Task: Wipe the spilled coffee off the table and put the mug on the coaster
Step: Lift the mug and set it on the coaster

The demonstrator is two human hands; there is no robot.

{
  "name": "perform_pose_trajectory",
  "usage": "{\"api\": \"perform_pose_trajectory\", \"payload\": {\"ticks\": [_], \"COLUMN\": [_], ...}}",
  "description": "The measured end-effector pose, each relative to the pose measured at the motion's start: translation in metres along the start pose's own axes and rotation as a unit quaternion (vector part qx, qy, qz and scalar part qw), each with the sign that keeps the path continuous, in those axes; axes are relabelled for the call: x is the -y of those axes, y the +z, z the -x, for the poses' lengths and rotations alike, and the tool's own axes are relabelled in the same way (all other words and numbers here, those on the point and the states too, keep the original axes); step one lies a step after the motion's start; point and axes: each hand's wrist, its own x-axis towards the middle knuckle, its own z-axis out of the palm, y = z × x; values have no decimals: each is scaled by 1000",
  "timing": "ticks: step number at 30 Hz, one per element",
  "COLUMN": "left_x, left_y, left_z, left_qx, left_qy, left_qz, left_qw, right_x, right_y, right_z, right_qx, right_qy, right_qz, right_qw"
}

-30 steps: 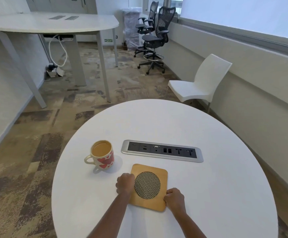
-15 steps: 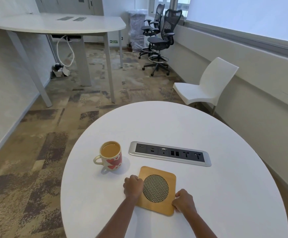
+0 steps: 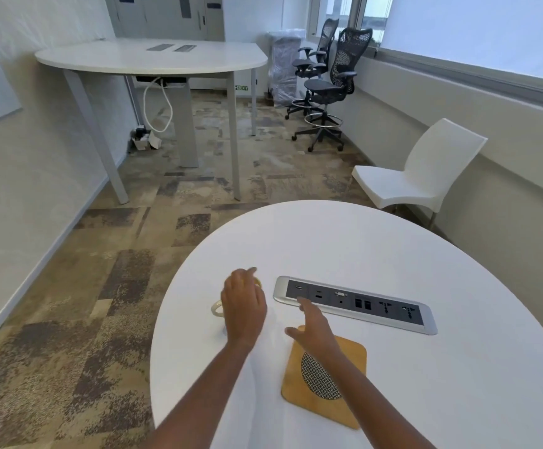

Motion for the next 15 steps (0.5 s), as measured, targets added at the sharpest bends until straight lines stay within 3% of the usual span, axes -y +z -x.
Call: {"api": "perform_pose_trajectory", "payload": {"ticks": [4,9,15], "left_x": [38,73,90], "left_y": [-10,-6,7], "left_z": [-19,-21,-14], "left_qx": [7,89,122], "left_qy": [-95,-235,-283], "left_qz": [5,37,123], "left_qw": [995,967,944], "right_x": [24,37,33], "right_y": [9,25,41], "right_z": [-25,-51,-68], "right_qx": [55,107,115], "right_qy": [-35,-24,-43], "right_qz": [4,-25,-147], "right_qw": [998,994,981]}}
